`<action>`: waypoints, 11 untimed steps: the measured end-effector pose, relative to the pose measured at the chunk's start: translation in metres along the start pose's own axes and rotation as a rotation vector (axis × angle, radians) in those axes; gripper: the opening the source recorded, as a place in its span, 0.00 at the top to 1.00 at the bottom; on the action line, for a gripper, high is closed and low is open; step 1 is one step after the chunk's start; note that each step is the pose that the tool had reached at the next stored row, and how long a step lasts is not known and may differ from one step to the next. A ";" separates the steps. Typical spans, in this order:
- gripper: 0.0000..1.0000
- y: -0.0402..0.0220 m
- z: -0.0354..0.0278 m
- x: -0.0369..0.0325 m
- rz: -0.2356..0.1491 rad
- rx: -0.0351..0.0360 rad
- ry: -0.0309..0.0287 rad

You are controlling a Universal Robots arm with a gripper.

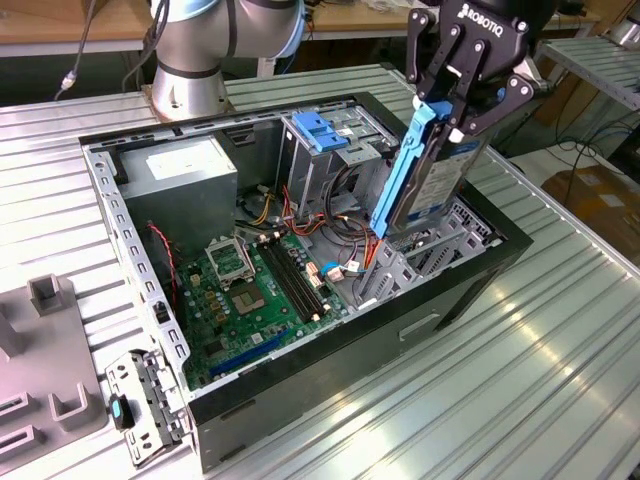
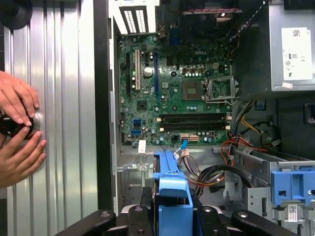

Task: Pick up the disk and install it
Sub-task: 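Insert the disk into the insertion slot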

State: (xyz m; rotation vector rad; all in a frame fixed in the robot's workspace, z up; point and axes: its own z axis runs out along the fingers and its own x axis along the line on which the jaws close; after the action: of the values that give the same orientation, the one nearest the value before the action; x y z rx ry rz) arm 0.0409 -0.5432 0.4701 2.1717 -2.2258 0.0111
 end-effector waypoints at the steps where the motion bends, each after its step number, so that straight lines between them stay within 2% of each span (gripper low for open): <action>1: 0.63 -0.0049 0.0004 -0.0002 0.000 0.0000 0.0001; 5: 0.63 -0.0168 0.0050 0.0007 0.000 0.0000 0.0001; 7: 0.63 -0.0172 0.0074 0.0052 0.000 0.0000 -0.0001; 11: 0.63 -0.0202 0.0102 0.0055 0.004 -0.0001 -0.0001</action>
State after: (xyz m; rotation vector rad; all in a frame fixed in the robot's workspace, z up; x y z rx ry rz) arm 0.0608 -0.5495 0.4597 2.1676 -2.2299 0.0109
